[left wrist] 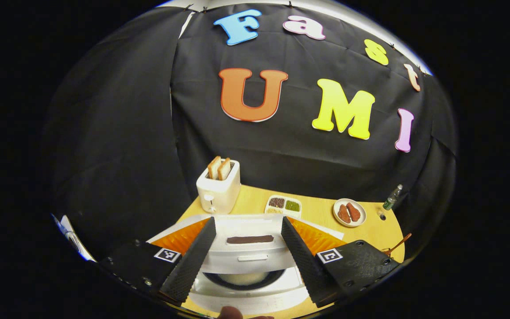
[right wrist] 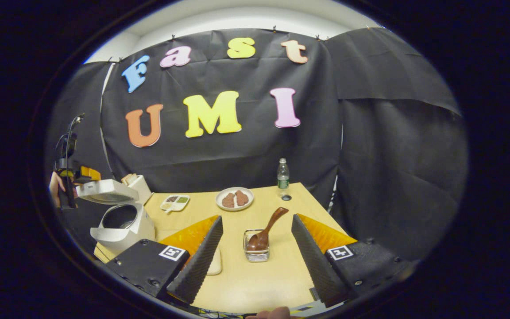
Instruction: Close the left gripper, press the button to open the rice cooker; take a wooden spoon from the chopstick holder with the right hand, scoop a spoonful of rice and pour it into the rice cooker, then put the wooden spoon back into the chopstick holder.
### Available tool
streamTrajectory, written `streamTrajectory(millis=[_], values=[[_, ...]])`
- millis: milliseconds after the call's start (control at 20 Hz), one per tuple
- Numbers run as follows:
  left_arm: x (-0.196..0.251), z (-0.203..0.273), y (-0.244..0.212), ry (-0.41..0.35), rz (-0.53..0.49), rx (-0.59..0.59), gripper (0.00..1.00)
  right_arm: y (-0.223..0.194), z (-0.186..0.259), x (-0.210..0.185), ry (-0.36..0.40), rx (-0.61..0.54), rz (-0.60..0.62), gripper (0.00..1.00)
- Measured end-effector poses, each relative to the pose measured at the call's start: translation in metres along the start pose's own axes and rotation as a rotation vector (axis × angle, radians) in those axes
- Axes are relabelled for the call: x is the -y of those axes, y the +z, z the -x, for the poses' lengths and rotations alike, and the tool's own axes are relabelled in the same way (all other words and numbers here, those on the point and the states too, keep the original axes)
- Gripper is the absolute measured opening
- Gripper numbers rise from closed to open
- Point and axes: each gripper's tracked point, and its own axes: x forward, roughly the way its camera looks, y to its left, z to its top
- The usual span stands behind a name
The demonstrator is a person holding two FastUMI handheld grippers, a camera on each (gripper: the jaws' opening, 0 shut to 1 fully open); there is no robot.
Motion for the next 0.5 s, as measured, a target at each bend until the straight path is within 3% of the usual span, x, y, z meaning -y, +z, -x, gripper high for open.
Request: streamTrajectory(millis=[150,500], values=[[0.000,0.004,-0.040,0.001,0.023,-0.078,0.97,-0.004,-0.003,-0.008,0.032,-0.015,0.009,1.00],[0.000,0.003,-0.087,0.032,0.046,-0.194,0.97,-0.019,-0.006,-0.003,0.065,-0.065,-0.003,1.00]])
